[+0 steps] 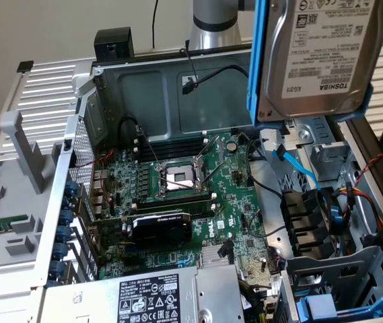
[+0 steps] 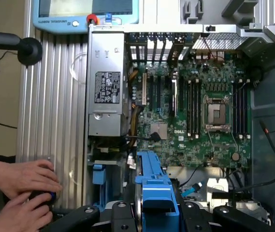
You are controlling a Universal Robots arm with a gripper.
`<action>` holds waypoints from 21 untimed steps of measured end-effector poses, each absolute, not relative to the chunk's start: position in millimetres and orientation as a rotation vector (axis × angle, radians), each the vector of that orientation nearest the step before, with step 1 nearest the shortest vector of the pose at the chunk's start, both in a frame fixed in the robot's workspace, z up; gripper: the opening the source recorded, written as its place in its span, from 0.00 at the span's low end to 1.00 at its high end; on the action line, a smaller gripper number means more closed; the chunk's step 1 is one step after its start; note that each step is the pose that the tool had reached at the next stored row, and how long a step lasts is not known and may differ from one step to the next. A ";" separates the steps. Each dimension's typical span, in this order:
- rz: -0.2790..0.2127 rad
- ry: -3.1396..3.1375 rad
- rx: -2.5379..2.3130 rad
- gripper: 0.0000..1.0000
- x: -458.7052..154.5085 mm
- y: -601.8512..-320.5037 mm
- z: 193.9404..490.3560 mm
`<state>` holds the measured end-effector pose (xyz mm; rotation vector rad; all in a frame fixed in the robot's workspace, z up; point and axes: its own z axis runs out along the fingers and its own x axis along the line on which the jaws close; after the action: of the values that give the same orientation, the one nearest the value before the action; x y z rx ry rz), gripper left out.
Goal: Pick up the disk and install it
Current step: 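Pick up the disk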
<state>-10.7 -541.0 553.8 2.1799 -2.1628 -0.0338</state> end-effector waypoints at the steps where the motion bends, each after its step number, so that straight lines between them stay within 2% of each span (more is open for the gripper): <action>1: -0.034 -2.162 2.180 0.37 -7.6 -542.3 553.9; 17: -0.035 -2.162 2.178 0.37 6.6 -572.0 553.9; 21: -0.019 -2.158 2.169 0.37 9.1 -573.3 553.9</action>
<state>9.1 -573.3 553.9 2.1690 -2.1578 -0.0194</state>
